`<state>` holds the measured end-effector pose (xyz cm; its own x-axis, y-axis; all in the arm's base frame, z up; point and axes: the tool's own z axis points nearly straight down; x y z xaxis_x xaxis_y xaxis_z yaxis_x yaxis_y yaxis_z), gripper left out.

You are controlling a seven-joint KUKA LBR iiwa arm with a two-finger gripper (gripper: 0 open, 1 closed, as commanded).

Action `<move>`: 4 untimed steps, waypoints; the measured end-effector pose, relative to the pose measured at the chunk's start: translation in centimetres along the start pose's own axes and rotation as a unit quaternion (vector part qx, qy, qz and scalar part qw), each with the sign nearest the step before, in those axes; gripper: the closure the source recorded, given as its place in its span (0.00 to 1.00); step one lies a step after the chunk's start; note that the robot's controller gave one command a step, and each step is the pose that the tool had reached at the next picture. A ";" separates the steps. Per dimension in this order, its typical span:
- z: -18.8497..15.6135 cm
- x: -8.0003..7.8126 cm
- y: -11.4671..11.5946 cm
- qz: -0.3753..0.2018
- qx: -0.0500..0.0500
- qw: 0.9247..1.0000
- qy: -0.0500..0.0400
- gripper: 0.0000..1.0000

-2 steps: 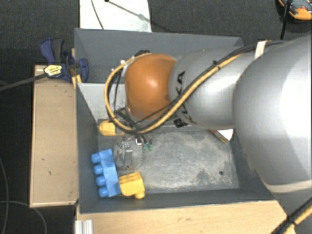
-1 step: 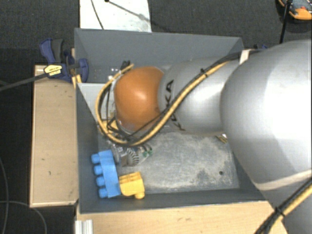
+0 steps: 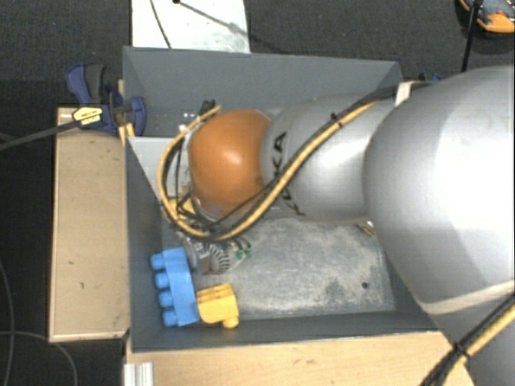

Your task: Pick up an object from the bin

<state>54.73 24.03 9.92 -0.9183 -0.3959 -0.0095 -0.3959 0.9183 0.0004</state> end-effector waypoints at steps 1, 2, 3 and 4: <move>-1.4 0.4 -3.5 -0.005 -0.001 1.000 0.003 1.00; -2.6 2.1 -5.3 -0.012 0.001 1.000 0.004 1.00; -3.6 3.2 -4.7 0.069 0.000 0.998 0.004 1.00; -3.7 1.6 -3.9 0.163 0.000 0.987 0.003 1.00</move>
Offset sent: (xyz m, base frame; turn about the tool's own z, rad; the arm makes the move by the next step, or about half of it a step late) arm -0.0148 -0.0496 0.0316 -0.0502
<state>54.75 19.77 13.63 -0.9969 -0.0791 -0.0031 -0.0791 0.9969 0.0016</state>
